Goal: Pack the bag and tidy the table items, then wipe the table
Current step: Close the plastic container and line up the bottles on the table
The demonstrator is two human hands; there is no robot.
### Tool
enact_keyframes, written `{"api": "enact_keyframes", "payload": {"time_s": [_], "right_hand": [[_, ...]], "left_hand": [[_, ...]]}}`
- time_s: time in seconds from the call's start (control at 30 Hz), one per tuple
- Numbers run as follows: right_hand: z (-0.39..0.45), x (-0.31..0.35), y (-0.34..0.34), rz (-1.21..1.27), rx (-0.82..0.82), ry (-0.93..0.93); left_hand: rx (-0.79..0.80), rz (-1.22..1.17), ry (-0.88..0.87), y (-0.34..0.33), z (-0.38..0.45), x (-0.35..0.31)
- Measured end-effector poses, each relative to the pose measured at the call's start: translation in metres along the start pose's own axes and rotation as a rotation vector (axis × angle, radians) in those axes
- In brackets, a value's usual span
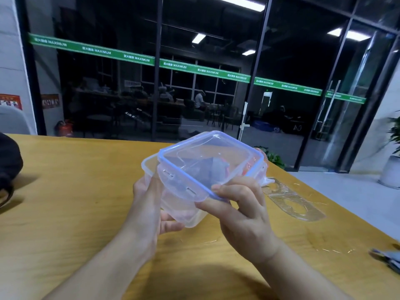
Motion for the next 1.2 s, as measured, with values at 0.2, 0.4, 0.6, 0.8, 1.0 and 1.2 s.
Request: {"api": "enact_keyframes", "payload": {"time_s": [0.2, 0.4, 0.6, 0.8, 1.0, 1.2], "right_hand": [[0.002, -0.013, 0.008, -0.075, -0.059, -0.034], [0.005, -0.015, 0.009, -0.065, -0.081, -0.046], [0.002, -0.009, 0.002, -0.009, -0.029, 0.014], [0.003, -0.007, -0.007, 0.118, 0.092, -0.009], [0.001, -0.020, -0.017, 0.283, 0.210, -0.090], [-0.001, -0.022, -0.021, 0.335, 0.295, -0.125]], "left_hand": [[-0.053, 0.028, -0.015, 0.002, -0.003, 0.000], [-0.062, 0.039, -0.011, 0.003, -0.003, 0.000], [0.000, 0.084, -0.011, -0.004, -0.003, 0.004], [0.015, 0.095, -0.042, -0.001, -0.001, 0.000], [0.036, 0.118, -0.072, 0.000, 0.000, 0.001], [0.024, 0.091, -0.080, 0.002, 0.001, -0.001]]}}
Point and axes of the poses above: each hand's wrist, its own z-axis towards the middle knuckle, its own y-axis out of the back of the hand, x = y × z, the point moved 9 cm from there along z, towards the middle knuckle, and after that the axes turned 15 degrees about -z, right-handed, at the moved point
